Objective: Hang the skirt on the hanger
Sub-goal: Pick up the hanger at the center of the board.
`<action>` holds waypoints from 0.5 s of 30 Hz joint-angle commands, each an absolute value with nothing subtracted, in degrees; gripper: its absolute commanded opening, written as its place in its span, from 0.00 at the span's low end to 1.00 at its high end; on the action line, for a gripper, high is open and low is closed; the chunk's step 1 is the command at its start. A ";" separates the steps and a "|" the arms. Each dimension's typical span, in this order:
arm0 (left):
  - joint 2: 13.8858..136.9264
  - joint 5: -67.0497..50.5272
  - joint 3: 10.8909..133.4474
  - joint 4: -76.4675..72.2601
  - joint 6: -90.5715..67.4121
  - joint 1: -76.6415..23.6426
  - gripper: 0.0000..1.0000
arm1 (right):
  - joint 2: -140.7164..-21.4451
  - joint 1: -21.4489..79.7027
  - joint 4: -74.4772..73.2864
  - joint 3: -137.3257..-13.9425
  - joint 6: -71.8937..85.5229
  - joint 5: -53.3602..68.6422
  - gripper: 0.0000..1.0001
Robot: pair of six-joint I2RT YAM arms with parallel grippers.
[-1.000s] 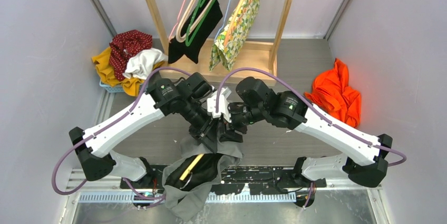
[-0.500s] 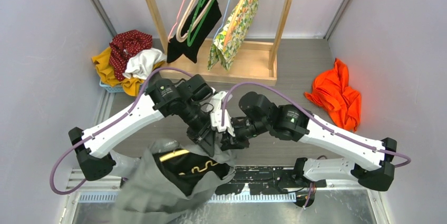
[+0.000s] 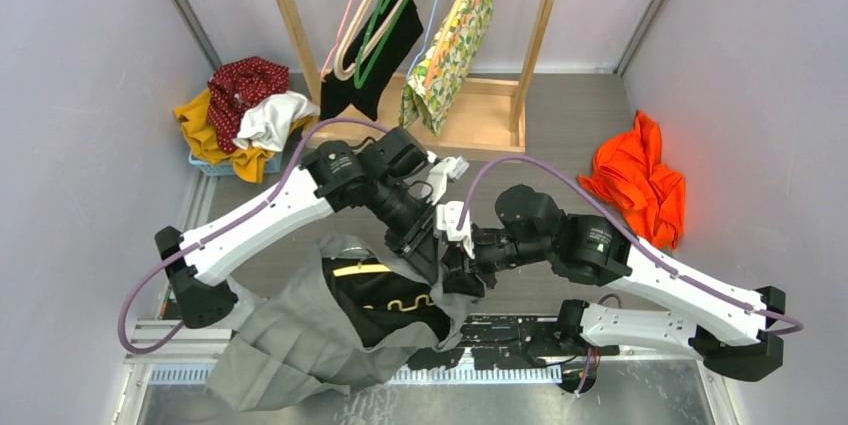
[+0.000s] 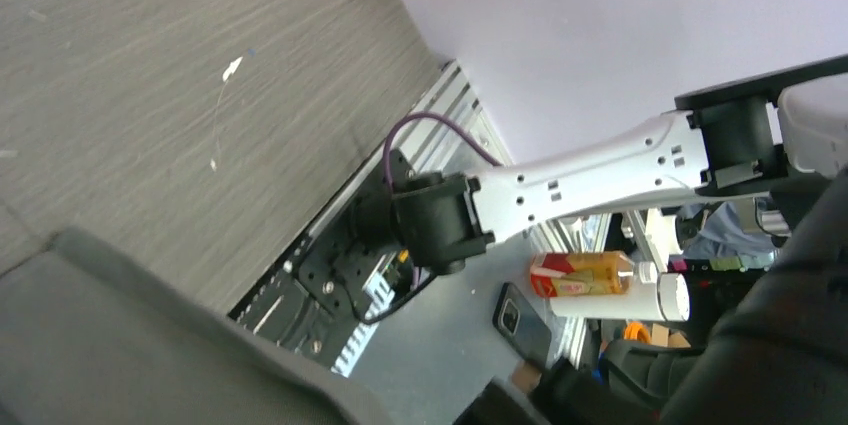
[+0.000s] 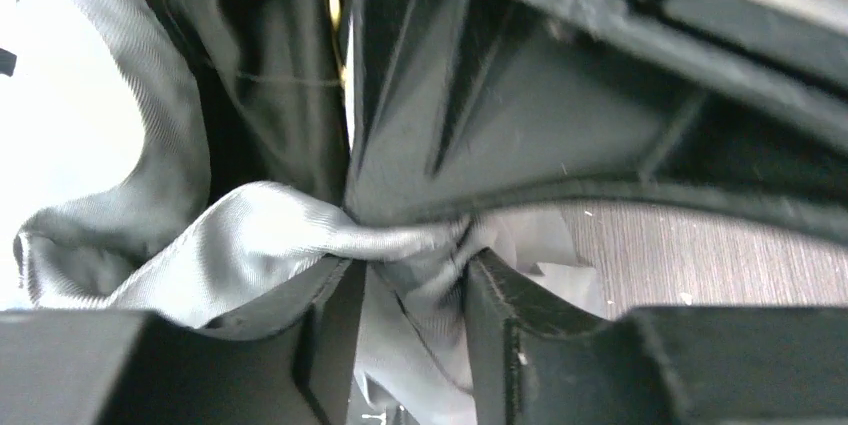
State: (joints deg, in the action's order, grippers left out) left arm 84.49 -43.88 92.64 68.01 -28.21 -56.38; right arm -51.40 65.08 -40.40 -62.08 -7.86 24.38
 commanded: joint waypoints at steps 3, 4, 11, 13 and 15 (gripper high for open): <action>88.79 -45.89 100.16 53.32 -28.09 -56.60 0.00 | -55.01 66.34 -35.42 -63.37 -3.13 28.28 0.55; 89.26 -46.07 100.71 53.18 -28.00 -56.73 0.00 | -55.39 66.35 -35.29 -63.67 -2.94 28.68 0.58; 89.80 -46.19 102.94 52.91 -27.62 -56.89 0.00 | -56.38 66.28 -36.62 -63.22 -2.01 29.18 0.25; 89.93 -46.14 103.69 52.95 -27.64 -56.88 0.00 | -56.82 66.34 -38.09 -64.02 -1.34 28.35 0.04; 90.08 -45.76 104.84 53.12 -27.45 -56.82 0.00 | -57.19 66.28 -39.90 -65.43 -0.03 27.69 0.01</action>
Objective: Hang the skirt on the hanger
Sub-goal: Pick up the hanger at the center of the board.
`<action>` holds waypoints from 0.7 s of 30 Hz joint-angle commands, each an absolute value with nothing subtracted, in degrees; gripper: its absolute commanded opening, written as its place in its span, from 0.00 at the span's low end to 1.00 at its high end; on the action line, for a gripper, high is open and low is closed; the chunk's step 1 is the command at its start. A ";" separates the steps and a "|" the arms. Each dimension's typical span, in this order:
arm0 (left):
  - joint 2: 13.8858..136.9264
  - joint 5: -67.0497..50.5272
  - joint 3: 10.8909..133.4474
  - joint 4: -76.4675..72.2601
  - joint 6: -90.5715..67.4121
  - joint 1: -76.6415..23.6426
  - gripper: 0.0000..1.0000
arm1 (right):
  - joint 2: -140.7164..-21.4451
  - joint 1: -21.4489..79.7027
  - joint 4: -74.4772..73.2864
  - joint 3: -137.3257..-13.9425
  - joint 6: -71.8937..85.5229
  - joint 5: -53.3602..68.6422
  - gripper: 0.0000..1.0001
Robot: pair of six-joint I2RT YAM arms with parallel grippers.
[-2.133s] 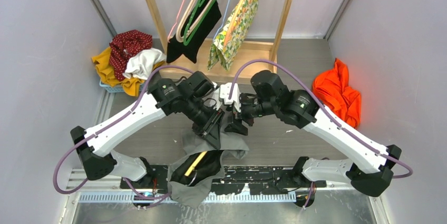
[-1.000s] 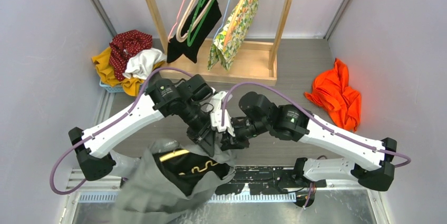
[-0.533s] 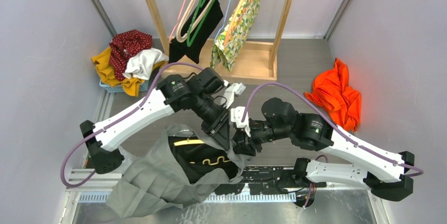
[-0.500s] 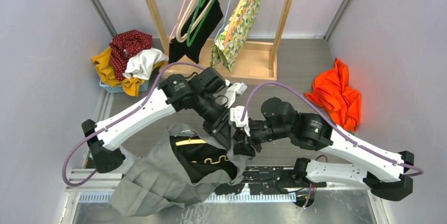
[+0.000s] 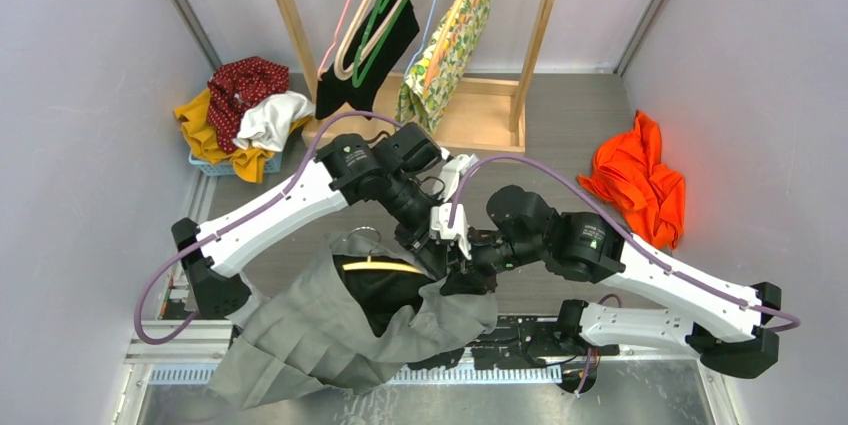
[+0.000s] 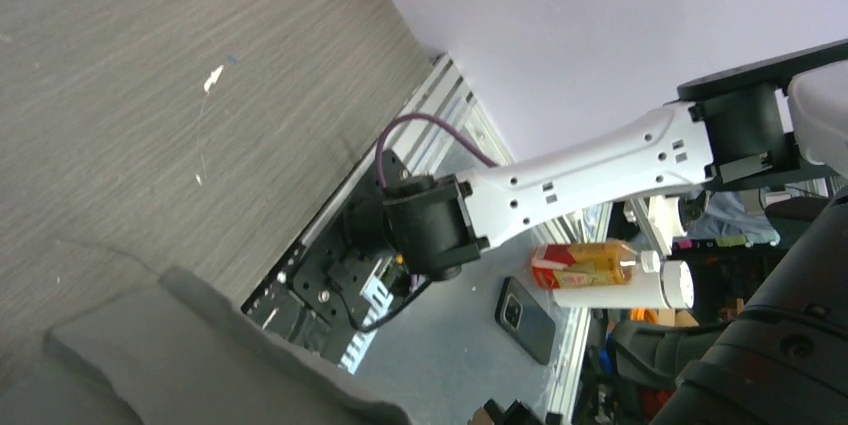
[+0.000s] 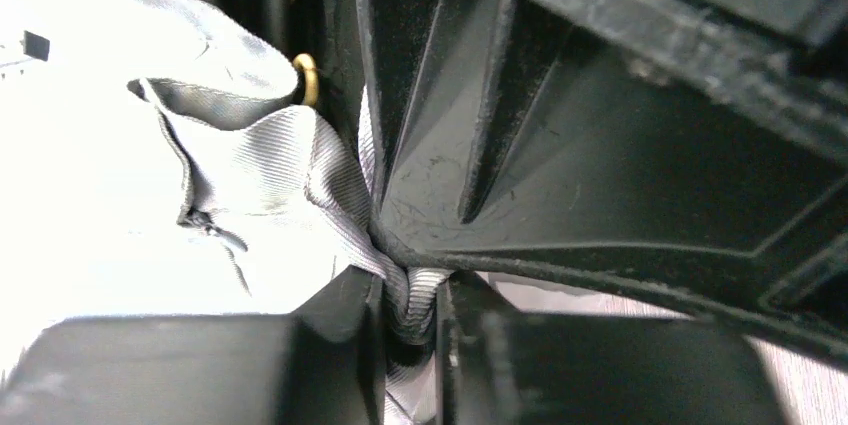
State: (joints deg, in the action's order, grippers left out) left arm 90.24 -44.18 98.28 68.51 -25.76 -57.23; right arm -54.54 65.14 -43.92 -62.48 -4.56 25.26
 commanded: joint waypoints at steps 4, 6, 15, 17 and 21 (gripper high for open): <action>91.33 -40.26 108.07 57.10 -25.36 -56.80 0.00 | -56.52 66.27 -43.77 -68.26 1.74 24.29 0.01; 92.13 -36.25 109.39 59.10 -24.56 -56.53 0.04 | -55.29 66.27 -44.52 -68.77 2.01 21.39 0.01; 99.98 -12.06 127.17 71.64 -22.90 -53.32 0.23 | -52.38 66.27 -48.27 -70.13 3.79 9.41 0.01; 100.91 -10.06 130.51 72.09 -22.87 -52.21 0.24 | -50.19 66.30 -47.19 -69.60 4.37 7.64 0.01; 102.82 -7.97 135.52 72.50 -23.55 -48.99 0.26 | -45.37 66.27 -44.92 -67.69 4.82 4.47 0.01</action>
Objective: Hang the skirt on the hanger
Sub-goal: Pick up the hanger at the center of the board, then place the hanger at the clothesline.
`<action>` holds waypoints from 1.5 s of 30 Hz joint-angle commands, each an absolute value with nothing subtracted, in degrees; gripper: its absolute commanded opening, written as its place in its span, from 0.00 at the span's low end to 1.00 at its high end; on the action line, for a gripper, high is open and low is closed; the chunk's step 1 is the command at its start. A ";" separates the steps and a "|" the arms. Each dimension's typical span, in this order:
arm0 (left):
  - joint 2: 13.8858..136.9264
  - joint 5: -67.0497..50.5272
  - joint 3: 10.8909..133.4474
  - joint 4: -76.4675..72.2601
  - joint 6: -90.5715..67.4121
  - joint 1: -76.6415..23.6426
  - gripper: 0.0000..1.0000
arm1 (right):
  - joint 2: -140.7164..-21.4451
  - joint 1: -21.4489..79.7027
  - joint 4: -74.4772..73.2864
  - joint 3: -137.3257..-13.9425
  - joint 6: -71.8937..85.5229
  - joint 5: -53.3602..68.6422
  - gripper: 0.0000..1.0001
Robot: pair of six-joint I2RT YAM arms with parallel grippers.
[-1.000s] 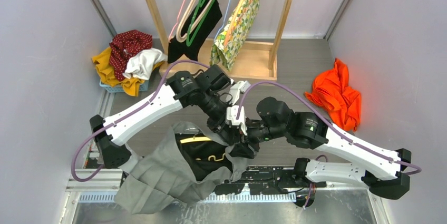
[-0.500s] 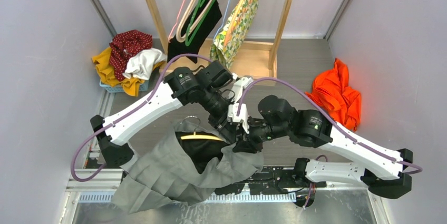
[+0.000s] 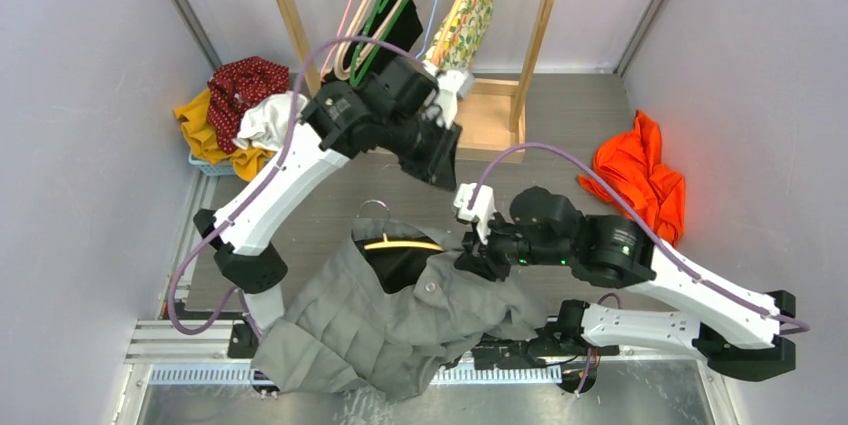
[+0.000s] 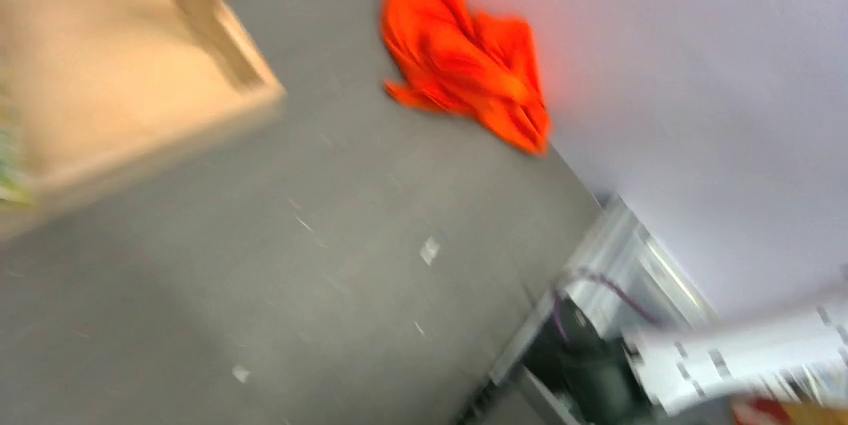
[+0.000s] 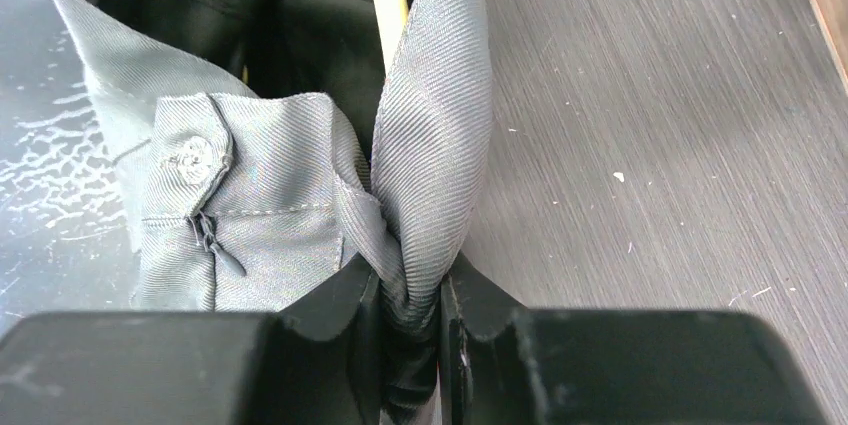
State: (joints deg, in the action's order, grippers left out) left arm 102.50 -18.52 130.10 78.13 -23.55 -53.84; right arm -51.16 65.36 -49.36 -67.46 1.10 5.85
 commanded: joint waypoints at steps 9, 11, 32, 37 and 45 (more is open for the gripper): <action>99.29 -3.30 135.49 68.50 -24.84 -44.50 0.27 | -39.03 66.27 -44.03 -68.02 3.71 -5.62 0.01; 96.82 -1.53 134.58 68.49 -25.11 -43.45 0.29 | -37.55 66.22 -45.42 -69.27 3.30 -8.63 0.01; 77.51 4.39 108.61 64.91 -29.06 -38.23 0.48 | -41.08 66.31 -56.16 -97.37 -2.84 -44.85 0.01; 73.69 5.58 100.24 63.22 -30.13 -36.59 0.85 | -45.91 66.31 -41.26 -95.97 -10.55 -51.58 0.01; 67.32 2.60 88.26 58.23 -32.52 -35.64 0.98 | -57.93 66.28 -20.50 -100.46 -19.39 -56.63 0.01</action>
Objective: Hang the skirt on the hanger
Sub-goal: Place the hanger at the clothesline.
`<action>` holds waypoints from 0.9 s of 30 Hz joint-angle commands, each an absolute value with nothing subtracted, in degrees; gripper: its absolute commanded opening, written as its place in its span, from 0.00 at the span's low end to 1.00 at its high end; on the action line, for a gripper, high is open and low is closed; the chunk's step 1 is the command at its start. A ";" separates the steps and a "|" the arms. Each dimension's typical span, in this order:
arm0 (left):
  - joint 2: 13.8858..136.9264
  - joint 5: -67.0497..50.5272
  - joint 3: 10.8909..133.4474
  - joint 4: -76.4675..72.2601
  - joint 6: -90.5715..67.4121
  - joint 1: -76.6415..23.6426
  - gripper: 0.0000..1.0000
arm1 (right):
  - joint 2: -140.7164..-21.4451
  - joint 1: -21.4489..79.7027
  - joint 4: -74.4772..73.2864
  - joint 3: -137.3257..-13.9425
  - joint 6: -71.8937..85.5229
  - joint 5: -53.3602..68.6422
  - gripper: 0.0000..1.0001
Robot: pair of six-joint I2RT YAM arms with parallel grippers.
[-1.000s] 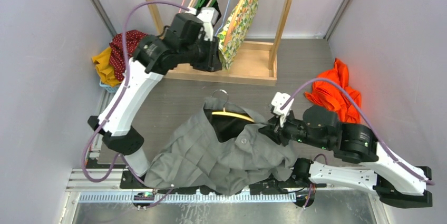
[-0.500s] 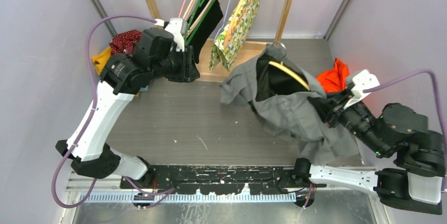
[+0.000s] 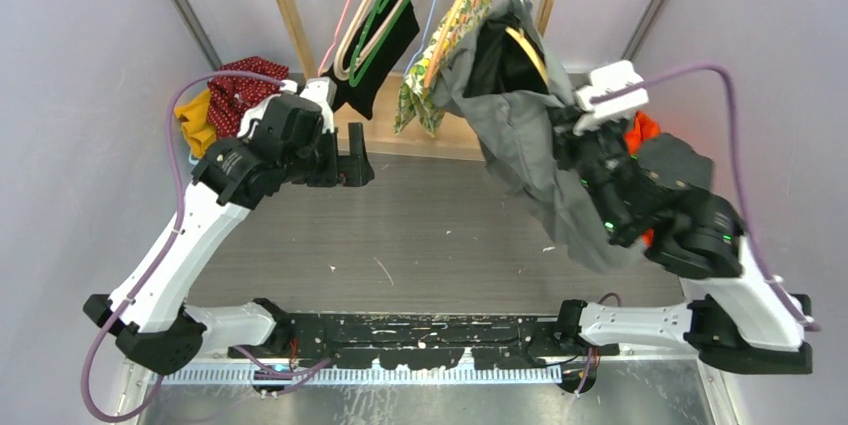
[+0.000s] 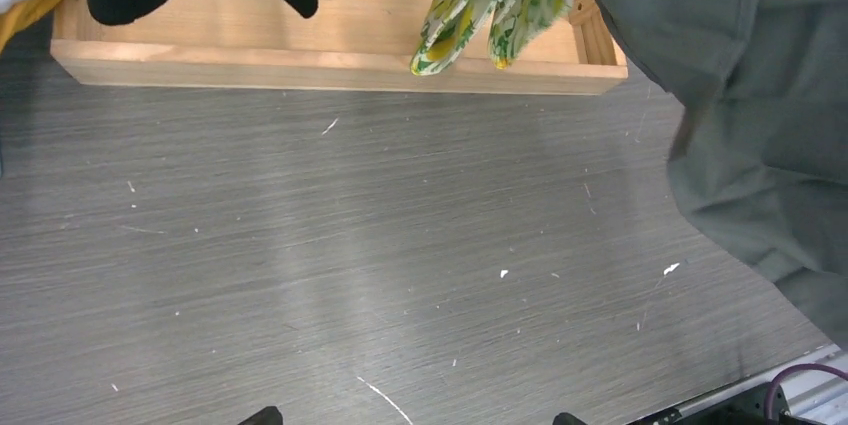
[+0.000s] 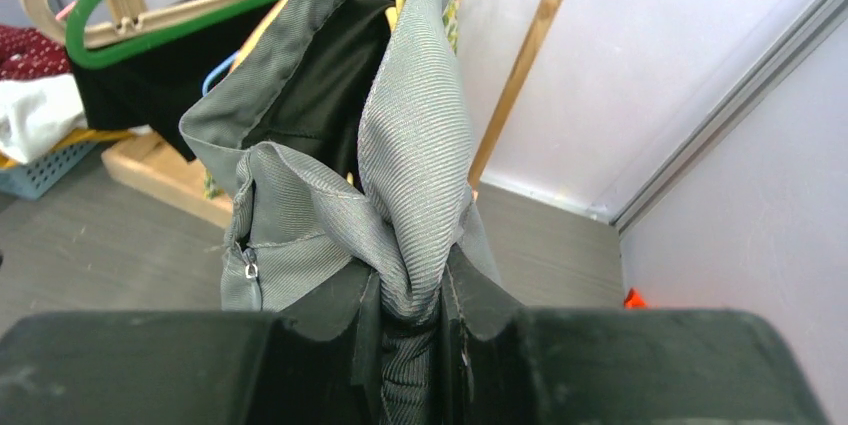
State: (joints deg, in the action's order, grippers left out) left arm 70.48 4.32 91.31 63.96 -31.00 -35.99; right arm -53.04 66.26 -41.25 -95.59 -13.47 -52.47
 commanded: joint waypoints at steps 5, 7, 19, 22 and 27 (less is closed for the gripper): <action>64.62 0.58 82.61 56.64 -33.34 -35.68 1.00 | -66.62 64.46 -16.27 -107.58 -21.89 -60.08 0.01; 63.54 0.11 81.02 56.18 -33.63 -35.68 1.00 | -69.33 61.18 -16.68 -109.80 -20.69 -59.63 0.01; 60.56 -0.95 77.31 55.23 -34.19 -35.69 0.99 | -68.97 49.01 -24.26 -111.71 -10.61 -50.79 0.01; 60.32 -1.03 76.39 54.90 -34.41 -35.68 0.99 | -70.68 44.27 -26.26 -113.94 -8.57 -46.84 0.01; 59.87 -0.90 75.74 54.74 -34.98 -35.68 1.00 | -74.99 33.14 -29.34 -116.78 -2.41 -36.25 0.01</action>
